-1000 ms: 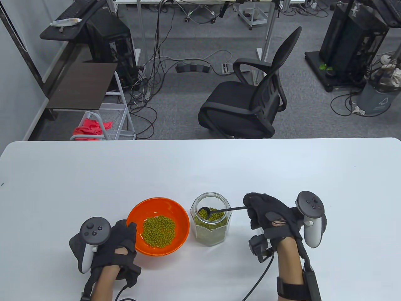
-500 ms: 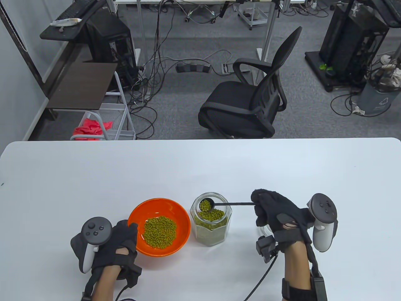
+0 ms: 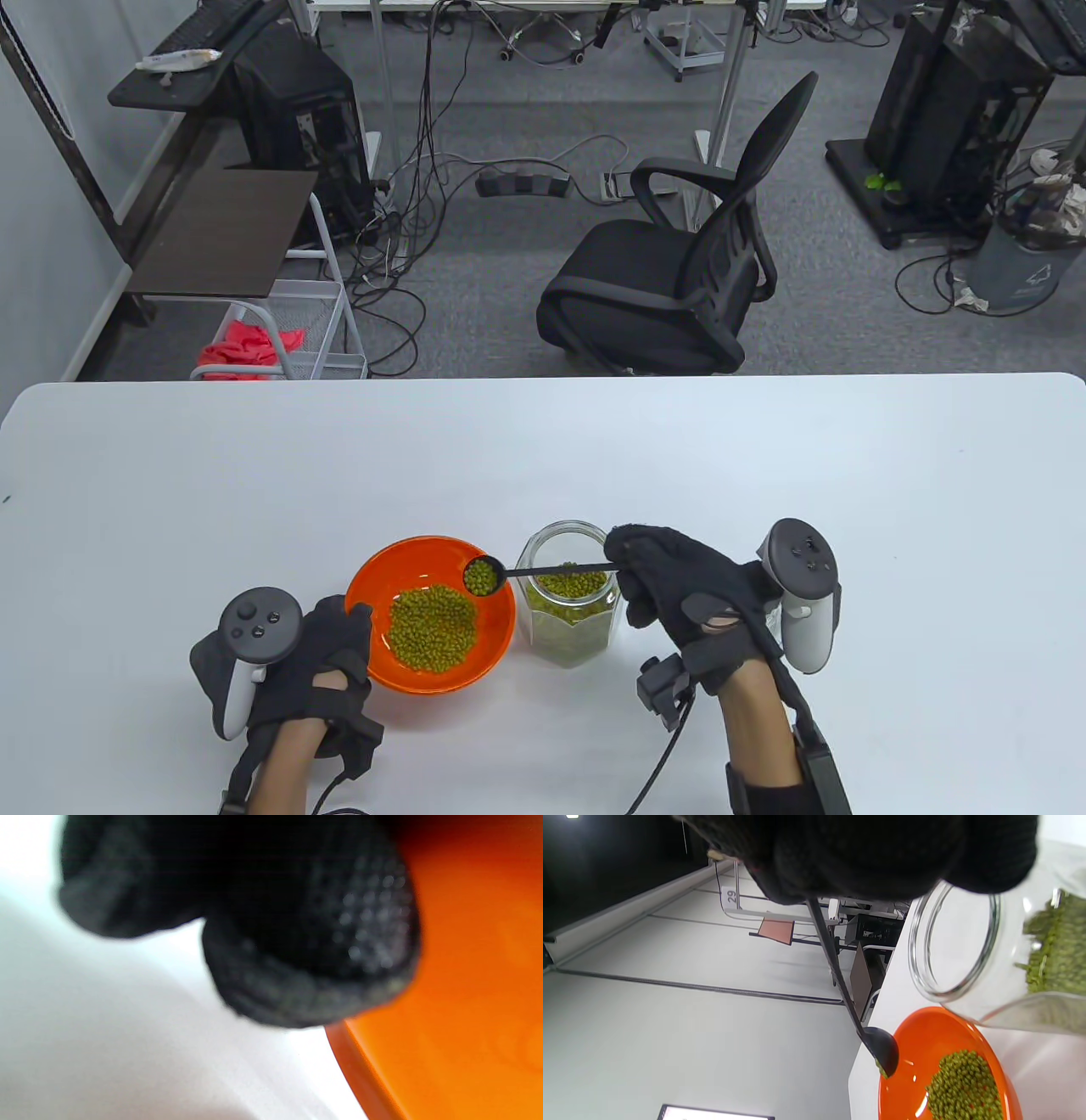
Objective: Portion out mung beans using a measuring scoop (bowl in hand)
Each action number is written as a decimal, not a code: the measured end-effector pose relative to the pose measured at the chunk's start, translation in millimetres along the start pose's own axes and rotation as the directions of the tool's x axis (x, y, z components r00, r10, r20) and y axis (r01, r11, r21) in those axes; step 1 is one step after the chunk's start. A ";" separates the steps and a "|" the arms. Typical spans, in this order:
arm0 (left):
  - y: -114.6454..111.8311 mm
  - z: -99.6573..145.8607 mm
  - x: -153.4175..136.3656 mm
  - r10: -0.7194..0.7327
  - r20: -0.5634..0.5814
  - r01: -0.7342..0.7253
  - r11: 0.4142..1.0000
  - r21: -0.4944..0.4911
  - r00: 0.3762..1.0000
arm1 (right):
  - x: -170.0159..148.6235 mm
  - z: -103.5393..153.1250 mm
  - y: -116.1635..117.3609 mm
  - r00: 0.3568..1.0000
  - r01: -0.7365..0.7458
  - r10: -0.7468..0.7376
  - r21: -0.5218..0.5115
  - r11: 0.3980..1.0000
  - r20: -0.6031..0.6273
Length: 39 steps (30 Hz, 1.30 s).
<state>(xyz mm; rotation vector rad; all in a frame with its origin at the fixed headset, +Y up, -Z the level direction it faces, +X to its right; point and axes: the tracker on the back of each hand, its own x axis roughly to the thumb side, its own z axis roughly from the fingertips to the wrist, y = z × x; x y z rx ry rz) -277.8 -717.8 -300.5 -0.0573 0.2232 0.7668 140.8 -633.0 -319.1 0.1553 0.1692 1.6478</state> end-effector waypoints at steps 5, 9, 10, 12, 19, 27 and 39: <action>0.2 0.1 0.0 0.000 -0.001 0.000 1.000 -0.001 1.000 | 3.7 -1.8 21.8 0.994 -0.113 0.113 0.049 0.992 0.016; 0.1 0.0 0.1 -0.001 -0.001 0.001 1.000 -0.002 1.000 | 7.7 -1.0 40.2 0.972 -0.233 0.230 0.077 0.969 0.043; 0.1 0.1 0.1 -0.001 -0.001 0.001 1.000 -0.002 1.000 | 8.8 -0.5 43.3 0.966 -0.258 0.255 0.081 0.963 0.049; 0.3 0.0 0.0 0.001 0.000 -0.001 1.000 -0.002 1.000 | 12.1 0.8 51.7 0.946 -0.321 0.316 0.090 0.943 0.072; 0.7 -0.1 -0.1 0.004 0.001 -0.004 1.000 -0.001 1.000 | 17.1 4.5 66.1 0.904 -0.425 0.412 0.137 0.895 0.113; 0.8 0.1 -0.3 0.003 -0.001 -0.003 1.000 0.002 1.000 | 23.7 8.1 70.8 0.864 -0.501 0.481 0.167 0.849 0.150; 0.8 0.1 -0.2 0.002 -0.002 -0.002 1.000 0.001 1.000 | 27.0 9.8 44.0 0.926 -0.359 0.350 0.044 0.932 0.139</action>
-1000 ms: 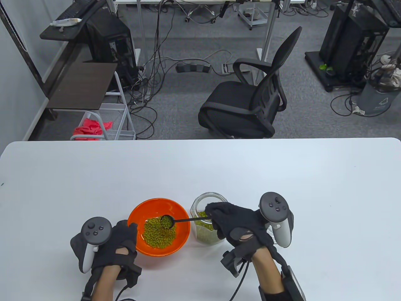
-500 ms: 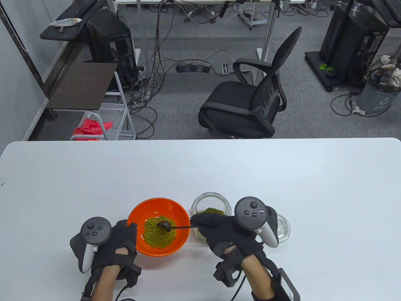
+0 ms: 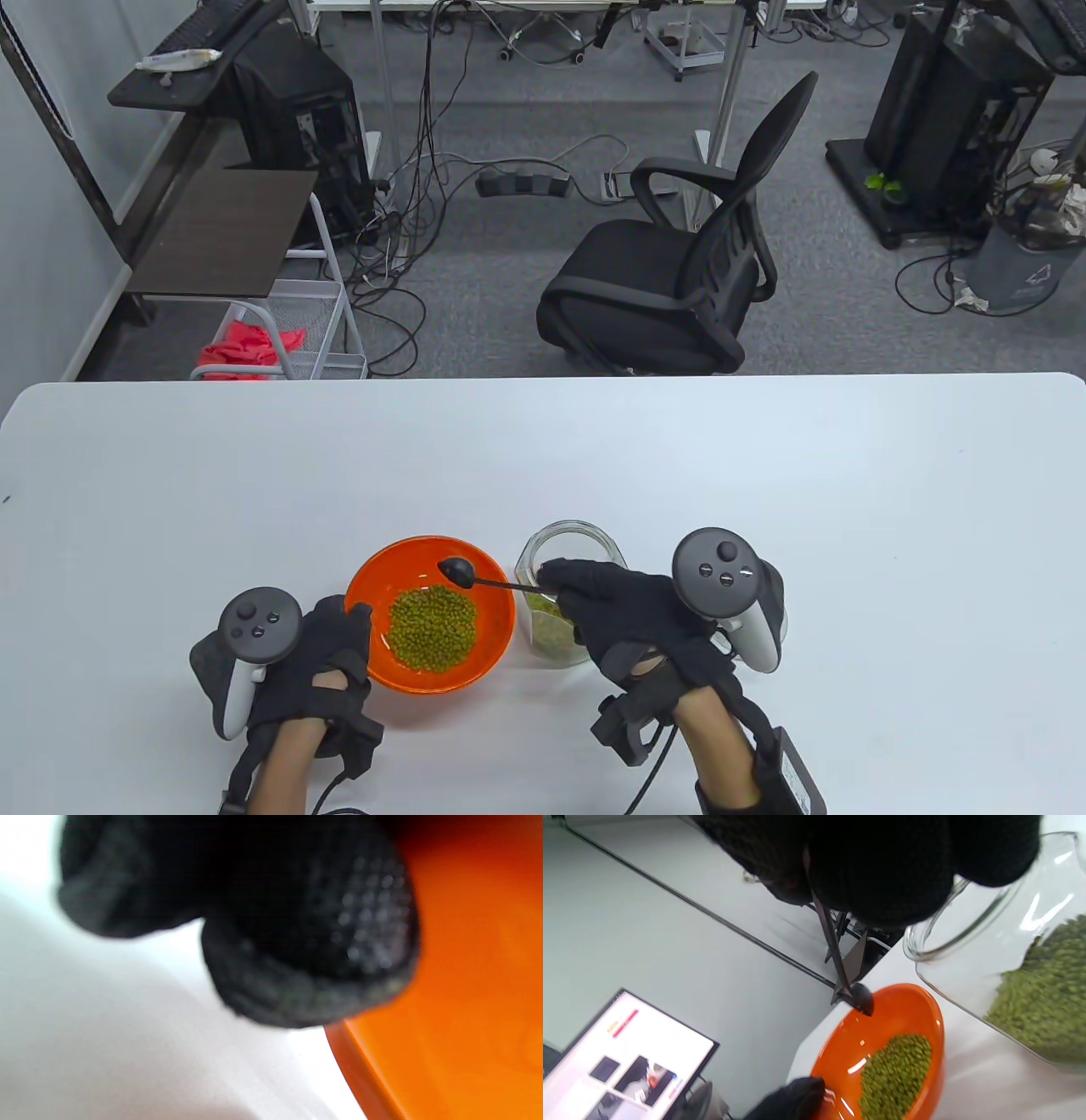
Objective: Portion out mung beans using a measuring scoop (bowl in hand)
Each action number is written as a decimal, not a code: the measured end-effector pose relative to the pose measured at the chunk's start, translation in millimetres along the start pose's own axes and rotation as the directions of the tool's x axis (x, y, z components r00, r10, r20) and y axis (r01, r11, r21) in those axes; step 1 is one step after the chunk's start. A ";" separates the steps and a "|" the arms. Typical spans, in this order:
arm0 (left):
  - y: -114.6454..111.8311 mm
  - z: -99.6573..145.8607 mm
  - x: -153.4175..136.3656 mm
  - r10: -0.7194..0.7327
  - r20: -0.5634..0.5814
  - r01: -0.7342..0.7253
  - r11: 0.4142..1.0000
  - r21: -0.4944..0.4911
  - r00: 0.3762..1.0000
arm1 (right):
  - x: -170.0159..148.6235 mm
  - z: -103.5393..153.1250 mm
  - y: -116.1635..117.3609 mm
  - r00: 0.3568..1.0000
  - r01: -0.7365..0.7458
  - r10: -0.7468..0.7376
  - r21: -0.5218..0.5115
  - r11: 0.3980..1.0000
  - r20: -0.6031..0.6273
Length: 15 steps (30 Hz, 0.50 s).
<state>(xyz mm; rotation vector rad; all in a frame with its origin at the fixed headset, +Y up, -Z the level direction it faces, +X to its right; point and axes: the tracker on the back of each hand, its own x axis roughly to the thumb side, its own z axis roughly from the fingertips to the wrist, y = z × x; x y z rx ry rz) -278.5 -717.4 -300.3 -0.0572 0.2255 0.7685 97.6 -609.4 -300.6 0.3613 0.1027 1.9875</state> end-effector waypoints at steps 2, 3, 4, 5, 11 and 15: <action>0.0 0.0 0.0 0.000 0.000 0.000 1.000 0.000 1.000 | -1.8 1.8 -6.3 0.999 0.032 -0.033 -0.053 0.998 -0.001; 0.0 0.0 0.0 0.000 0.000 0.000 1.000 0.000 1.000 | -2.9 2.7 -9.8 0.999 0.050 -0.050 -0.085 0.995 0.004; 0.0 0.0 0.0 0.000 0.000 0.000 1.000 0.000 1.000 | -4.3 4.4 -14.5 0.997 0.075 -0.074 -0.128 0.989 0.005; 0.0 0.0 0.0 0.000 0.000 0.000 1.000 0.000 1.000 | -4.8 4.8 -15.8 0.997 0.081 -0.081 -0.142 0.987 0.006; 0.0 0.0 0.0 0.000 0.000 0.000 1.000 0.000 1.000 | -13.8 11.4 -36.6 0.996 0.077 -0.086 -0.329 0.941 -0.014; 0.0 0.0 0.0 0.000 0.000 0.000 1.000 0.000 1.000 | -23.5 13.6 -48.1 0.998 0.013 -0.041 -0.429 0.903 -0.057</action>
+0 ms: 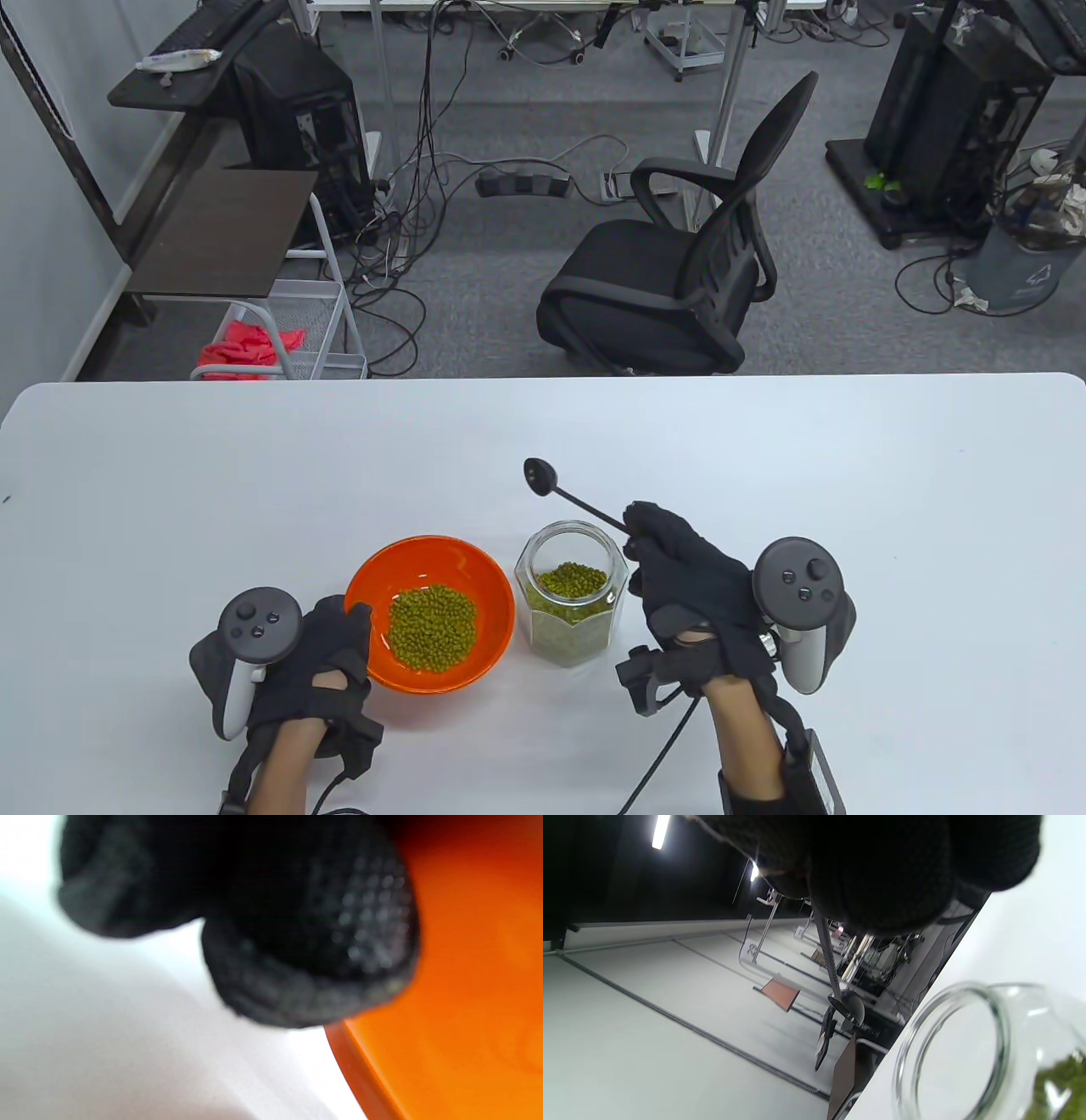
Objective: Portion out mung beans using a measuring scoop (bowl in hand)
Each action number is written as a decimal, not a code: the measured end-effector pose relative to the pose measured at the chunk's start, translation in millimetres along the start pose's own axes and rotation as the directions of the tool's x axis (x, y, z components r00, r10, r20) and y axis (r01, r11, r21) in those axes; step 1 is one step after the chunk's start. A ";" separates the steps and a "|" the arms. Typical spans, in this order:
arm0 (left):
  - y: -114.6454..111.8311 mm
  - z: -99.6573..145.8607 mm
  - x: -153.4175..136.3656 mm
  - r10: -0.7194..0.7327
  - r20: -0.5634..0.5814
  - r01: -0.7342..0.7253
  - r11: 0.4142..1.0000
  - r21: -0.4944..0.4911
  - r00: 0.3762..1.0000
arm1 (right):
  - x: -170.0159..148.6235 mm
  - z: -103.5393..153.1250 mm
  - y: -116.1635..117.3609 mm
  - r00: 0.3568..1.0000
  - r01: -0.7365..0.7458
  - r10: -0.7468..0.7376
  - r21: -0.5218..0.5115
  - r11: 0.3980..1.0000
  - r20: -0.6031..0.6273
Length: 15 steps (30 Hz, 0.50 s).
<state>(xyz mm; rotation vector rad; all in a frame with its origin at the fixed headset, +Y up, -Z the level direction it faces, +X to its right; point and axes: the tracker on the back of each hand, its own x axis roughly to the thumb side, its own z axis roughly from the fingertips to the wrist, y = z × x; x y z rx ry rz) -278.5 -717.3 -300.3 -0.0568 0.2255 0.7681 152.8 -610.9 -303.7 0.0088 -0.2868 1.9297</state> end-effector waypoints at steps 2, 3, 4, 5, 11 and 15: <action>0.0 0.0 0.0 0.000 0.000 0.000 1.000 0.000 1.000 | -5.4 -1.6 -3.5 1.000 -0.011 0.011 -0.040 0.999 -0.018; -0.1 -0.2 0.0 0.001 0.001 -0.001 1.000 0.001 1.000 | -7.2 -2.1 -4.2 1.000 -0.016 0.015 -0.053 0.998 -0.026; -0.1 -0.3 0.0 0.001 0.001 -0.001 1.000 0.001 1.000 | -9.7 -2.9 -5.1 0.999 -0.027 0.025 -0.065 0.998 -0.034; 0.0 -0.3 0.0 0.001 0.001 -0.001 1.000 0.001 1.000 | -12.8 -3.9 -5.8 0.998 -0.042 0.039 -0.082 0.996 -0.044; 0.4 -0.2 -0.5 0.003 0.000 -0.003 1.000 0.002 1.000 | -30.2 -9.9 -6.4 0.987 -0.128 0.116 -0.118 0.985 -0.109; 0.9 -0.2 -0.7 0.003 -0.001 -0.003 1.000 0.003 1.000 | -42.4 -13.2 -4.2 0.973 -0.188 0.169 -0.120 0.975 -0.157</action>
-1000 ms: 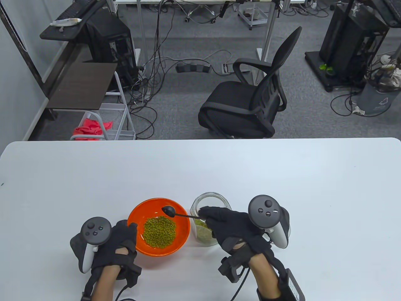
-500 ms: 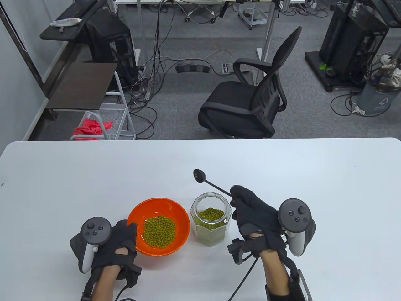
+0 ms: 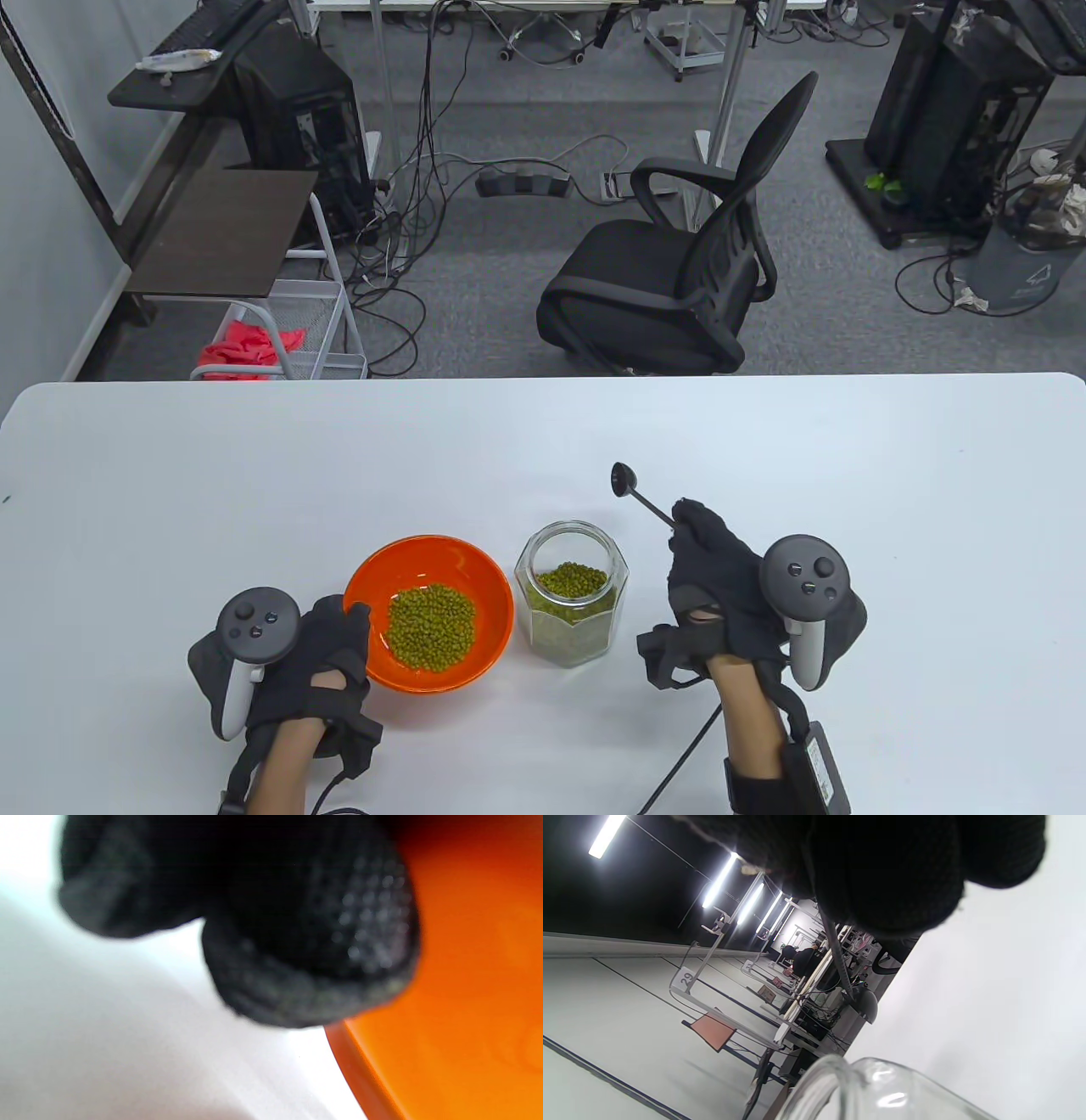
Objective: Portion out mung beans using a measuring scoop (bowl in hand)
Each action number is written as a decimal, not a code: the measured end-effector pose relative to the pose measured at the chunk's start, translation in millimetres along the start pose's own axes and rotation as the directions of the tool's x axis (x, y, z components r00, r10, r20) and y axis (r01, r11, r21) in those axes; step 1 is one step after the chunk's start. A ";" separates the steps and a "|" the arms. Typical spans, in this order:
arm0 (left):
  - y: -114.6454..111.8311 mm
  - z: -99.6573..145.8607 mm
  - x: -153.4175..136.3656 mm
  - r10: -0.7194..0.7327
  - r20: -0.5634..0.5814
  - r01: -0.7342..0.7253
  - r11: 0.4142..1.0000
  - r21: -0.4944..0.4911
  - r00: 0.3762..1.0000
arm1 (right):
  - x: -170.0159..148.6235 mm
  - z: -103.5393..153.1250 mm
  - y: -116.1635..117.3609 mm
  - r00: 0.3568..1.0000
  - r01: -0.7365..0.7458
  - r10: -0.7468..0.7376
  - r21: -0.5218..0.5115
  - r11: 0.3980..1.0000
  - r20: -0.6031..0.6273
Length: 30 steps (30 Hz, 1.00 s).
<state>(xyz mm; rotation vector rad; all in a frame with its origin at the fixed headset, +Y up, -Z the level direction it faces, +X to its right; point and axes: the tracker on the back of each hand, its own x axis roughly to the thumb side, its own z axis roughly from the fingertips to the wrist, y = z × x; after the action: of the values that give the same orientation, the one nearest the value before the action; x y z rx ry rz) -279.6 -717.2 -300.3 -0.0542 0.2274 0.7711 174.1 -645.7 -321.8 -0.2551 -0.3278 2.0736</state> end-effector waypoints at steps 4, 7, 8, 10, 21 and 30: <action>0.2 0.0 -0.2 0.000 0.000 0.000 1.000 -0.001 1.000 | -13.7 -4.0 7.4 0.996 -0.075 0.075 -0.002 0.997 -0.044; 0.5 0.0 -0.2 0.002 0.001 -0.002 1.000 0.000 1.000 | -20.2 -5.6 11.4 0.992 -0.110 0.110 0.002 0.994 -0.062; 0.5 0.0 -0.2 0.002 0.001 -0.002 1.000 -0.001 1.000 | -22.4 -6.2 12.8 0.990 -0.124 0.124 0.004 0.992 -0.068; 0.6 -0.1 -0.2 0.002 0.002 -0.002 1.000 -0.001 1.000 | -26.7 -7.1 15.6 0.987 -0.142 0.143 0.013 0.990 -0.080; 0.2 0.0 -0.5 0.001 -0.001 -0.001 1.000 -0.001 1.000 | -41.9 -9.2 34.3 0.926 -0.347 0.357 0.093 0.933 -0.122; 0.3 -0.2 -0.2 0.004 0.003 -0.004 1.000 -0.002 1.000 | -45.9 -4.0 57.9 0.786 -0.577 0.601 0.180 0.797 -0.142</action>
<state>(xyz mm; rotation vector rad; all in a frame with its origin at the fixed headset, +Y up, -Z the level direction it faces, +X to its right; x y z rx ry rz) -280.0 -717.3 -300.4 -0.0548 0.2239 0.7752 151.1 -712.8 -342.7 -0.5331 0.0197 2.6527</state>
